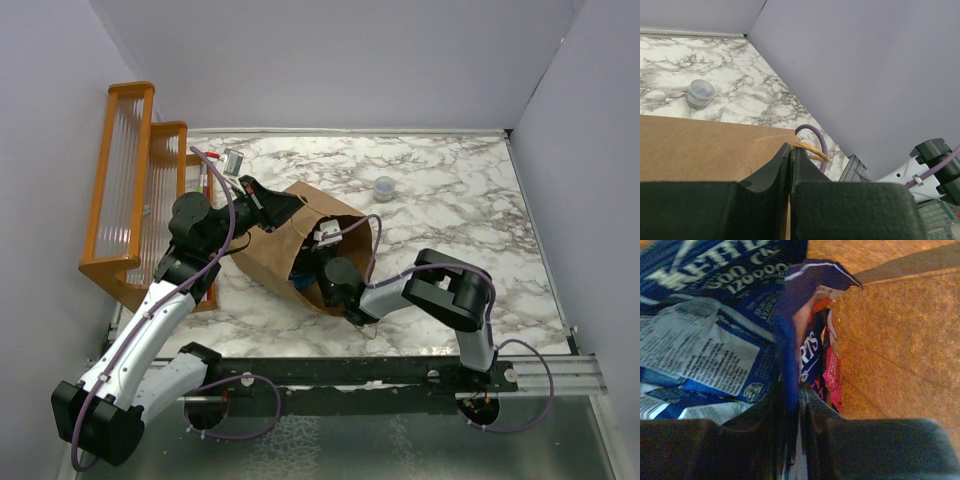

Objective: Take the snacks out of the paper bag
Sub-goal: Take out the snack from the paper bag, then place the snack at the center of the board, then take out the snack from the paper bag, then place the snack at the center of the board.

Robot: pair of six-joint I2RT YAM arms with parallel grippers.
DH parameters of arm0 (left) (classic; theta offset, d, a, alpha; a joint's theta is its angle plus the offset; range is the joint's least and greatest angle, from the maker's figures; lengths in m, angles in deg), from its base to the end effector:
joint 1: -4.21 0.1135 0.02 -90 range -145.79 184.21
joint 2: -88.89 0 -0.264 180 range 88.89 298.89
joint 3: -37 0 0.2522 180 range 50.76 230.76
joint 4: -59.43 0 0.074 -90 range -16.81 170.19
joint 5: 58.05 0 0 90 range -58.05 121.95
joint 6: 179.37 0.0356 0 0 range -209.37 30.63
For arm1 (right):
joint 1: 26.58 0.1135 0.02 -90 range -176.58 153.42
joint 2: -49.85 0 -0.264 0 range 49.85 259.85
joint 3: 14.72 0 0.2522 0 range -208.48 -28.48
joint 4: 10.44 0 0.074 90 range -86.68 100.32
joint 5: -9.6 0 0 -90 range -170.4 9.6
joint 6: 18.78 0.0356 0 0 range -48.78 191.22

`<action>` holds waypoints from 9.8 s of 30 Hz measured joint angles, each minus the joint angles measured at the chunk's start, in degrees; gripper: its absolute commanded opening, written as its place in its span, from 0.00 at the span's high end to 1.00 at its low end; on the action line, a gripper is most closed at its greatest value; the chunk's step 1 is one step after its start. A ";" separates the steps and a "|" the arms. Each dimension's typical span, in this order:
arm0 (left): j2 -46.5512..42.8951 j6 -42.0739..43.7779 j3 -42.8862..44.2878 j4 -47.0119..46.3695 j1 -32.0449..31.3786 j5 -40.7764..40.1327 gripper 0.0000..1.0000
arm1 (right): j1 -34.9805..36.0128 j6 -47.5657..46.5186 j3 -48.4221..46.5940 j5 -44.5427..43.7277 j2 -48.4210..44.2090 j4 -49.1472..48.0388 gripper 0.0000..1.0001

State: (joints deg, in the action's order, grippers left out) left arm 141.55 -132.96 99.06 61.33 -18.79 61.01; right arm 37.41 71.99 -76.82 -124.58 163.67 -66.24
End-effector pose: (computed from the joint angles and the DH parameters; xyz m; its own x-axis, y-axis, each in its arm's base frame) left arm 0.1892 -0.0991 0.3783 -0.4541 -0.4620 -0.7618 0.6513 0.4113 -0.6377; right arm 0.1899 0.3326 0.1641 0.0266 0.0766 -0.9967 -0.3401 0.9383 0.0630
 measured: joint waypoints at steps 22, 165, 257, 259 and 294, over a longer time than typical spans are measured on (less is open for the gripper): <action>-0.09 0.04 0.00 1.53 0.00 -1.68 1.00 | -1.75 14.73 8.50 23.19 -25.97 31.34 0.98; -5.20 19.15 3.93 20.17 2.64 -1.68 1.00 | -12.52 -11.30 13.77 75.73 -51.34 44.13 0.10; -6.64 14.34 4.13 23.89 2.64 -6.01 1.00 | -10.10 -63.87 11.37 60.59 -30.51 20.87 0.99; -6.64 13.70 3.87 23.91 2.64 -6.40 1.00 | -10.10 -60.76 12.11 60.57 -32.41 19.96 0.99; -3.82 26.36 0.35 17.27 2.64 -12.83 1.00 | -10.03 -36.13 1.09 37.27 -75.19 55.19 0.98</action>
State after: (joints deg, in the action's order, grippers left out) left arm 137.73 -106.60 99.41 78.60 -16.15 48.18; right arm 27.38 35.86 -75.73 -87.32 88.49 -11.05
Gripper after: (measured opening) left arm 0.019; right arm 0.020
